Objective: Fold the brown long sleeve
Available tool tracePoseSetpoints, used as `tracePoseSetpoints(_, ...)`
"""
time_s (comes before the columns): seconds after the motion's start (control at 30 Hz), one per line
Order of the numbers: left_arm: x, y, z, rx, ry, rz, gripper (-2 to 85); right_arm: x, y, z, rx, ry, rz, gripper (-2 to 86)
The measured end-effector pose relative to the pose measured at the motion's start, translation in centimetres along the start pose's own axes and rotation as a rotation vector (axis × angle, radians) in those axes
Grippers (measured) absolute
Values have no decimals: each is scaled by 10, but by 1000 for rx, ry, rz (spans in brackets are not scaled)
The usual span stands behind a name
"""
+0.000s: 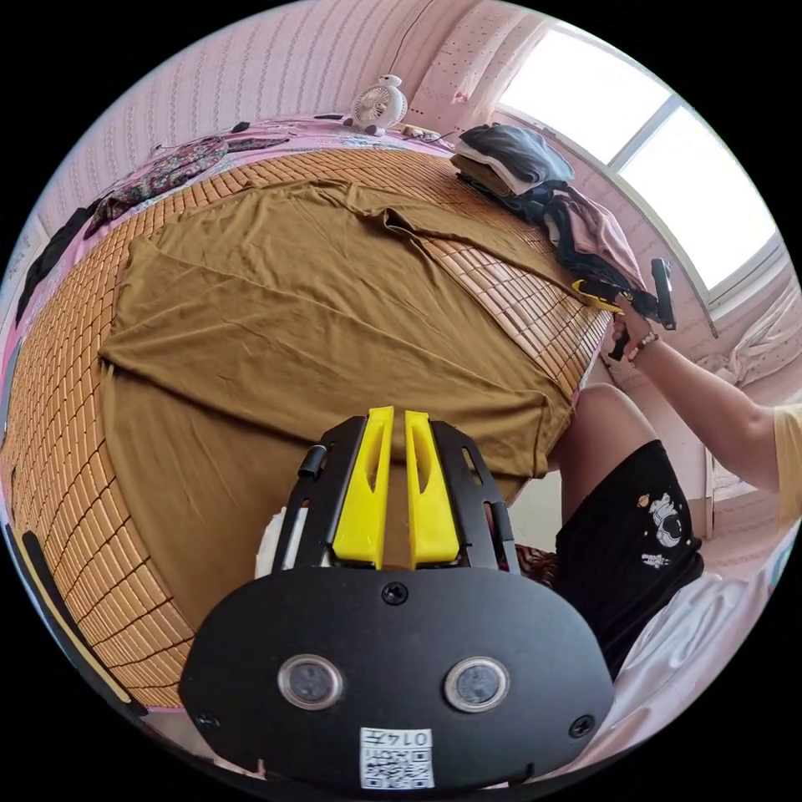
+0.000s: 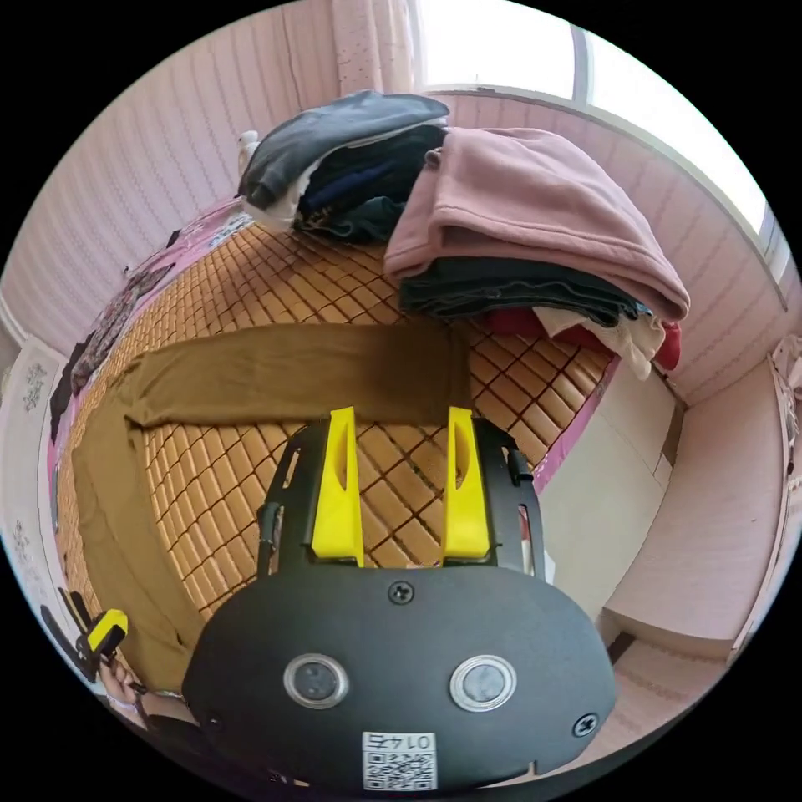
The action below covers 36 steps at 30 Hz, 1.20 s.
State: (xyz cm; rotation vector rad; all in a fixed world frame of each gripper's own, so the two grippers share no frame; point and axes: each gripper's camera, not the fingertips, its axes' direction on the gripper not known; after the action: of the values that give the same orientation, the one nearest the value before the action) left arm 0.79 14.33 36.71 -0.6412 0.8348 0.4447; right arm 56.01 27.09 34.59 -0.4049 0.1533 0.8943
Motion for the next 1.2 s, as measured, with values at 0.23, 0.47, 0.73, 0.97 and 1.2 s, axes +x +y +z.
tracePoseSetpoints(0.23,1,7,9,-27,-62,23,-6,3,23,1,99,114,-80,40)
tracePoseSetpoints(0.47,-15,10,4,-25,12,-38,-10,14,27,-39,145,-197,-64,1)
tracePoseSetpoints(0.73,-44,38,-54,168,117,-189,-10,-121,51,-231,558,-1010,-680,3)
tracePoseSetpoints(0.97,-80,124,-125,233,36,-307,-9,-234,188,-248,239,-1326,-1298,15)
tracePoseSetpoints(1.2,-106,179,-148,184,-64,-428,-4,-245,305,-168,-158,-1164,-1488,85)
